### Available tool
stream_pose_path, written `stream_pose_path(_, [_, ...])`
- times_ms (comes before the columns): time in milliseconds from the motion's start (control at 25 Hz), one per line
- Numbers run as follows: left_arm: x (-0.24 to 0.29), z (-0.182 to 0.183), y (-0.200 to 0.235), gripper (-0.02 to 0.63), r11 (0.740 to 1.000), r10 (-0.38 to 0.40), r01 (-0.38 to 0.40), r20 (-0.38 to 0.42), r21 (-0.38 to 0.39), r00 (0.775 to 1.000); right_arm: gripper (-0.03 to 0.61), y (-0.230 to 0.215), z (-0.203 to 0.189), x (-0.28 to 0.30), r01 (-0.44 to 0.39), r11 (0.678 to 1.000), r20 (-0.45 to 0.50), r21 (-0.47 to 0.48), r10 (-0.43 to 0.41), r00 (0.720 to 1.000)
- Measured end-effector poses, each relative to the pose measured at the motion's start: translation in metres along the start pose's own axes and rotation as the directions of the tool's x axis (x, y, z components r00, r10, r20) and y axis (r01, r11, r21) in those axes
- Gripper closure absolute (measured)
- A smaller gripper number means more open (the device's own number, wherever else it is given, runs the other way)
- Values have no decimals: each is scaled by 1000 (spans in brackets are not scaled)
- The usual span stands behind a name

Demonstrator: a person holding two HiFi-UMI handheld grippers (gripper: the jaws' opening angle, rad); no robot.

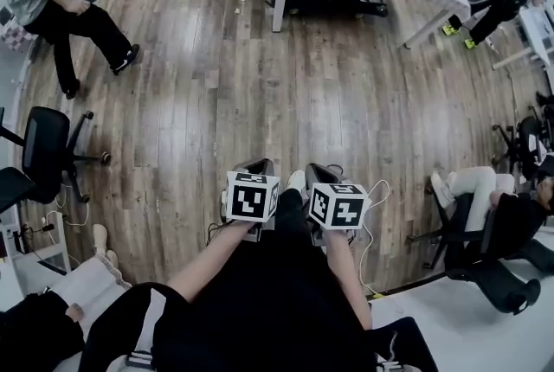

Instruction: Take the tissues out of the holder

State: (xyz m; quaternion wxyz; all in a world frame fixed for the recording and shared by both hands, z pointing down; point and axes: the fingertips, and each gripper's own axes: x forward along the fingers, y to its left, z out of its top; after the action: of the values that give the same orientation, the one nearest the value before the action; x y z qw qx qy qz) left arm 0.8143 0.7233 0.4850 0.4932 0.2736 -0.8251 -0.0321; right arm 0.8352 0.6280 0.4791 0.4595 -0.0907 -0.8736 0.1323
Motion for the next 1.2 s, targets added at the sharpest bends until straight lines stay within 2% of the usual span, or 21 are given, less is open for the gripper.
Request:
stream_pose_path(120, [11,12,-6,615,1000,18,-18,-16,-13,1000,566,-13,16,6,-38,999,8,8,37,999])
stream_pose_path(240, [26,31,-9,615,999,42,-43,-19,-24,999,565,-24,40,16,-120,993,41,5,120,992])
stream_pose_path(360, [44,50,-14,615,996,82,-83,-18,-32,996,565,-40,58,29,-208,978,48,10,207,977])
stream_pose_path(520, [61,85,-26,615,990,134,-134,-5,-42,991,563,-66,96,33,-274,962,64,-12,274,960])
stream_pose_path(760, [76,112,-48,615,985,158,-158,-10,-65,987,563,-88,126,29,-382,924,87,-15,382,920])
stream_pose_path(960, [105,134,-72,615,992,129,-129,-41,-10,991,563,-121,137,23,-377,926,128,21,371,920])
stream_pose_path(1200, [152,174,-131,615,991,31,-23,-61,135,998,563,-194,153,11,-283,952,207,116,256,944])
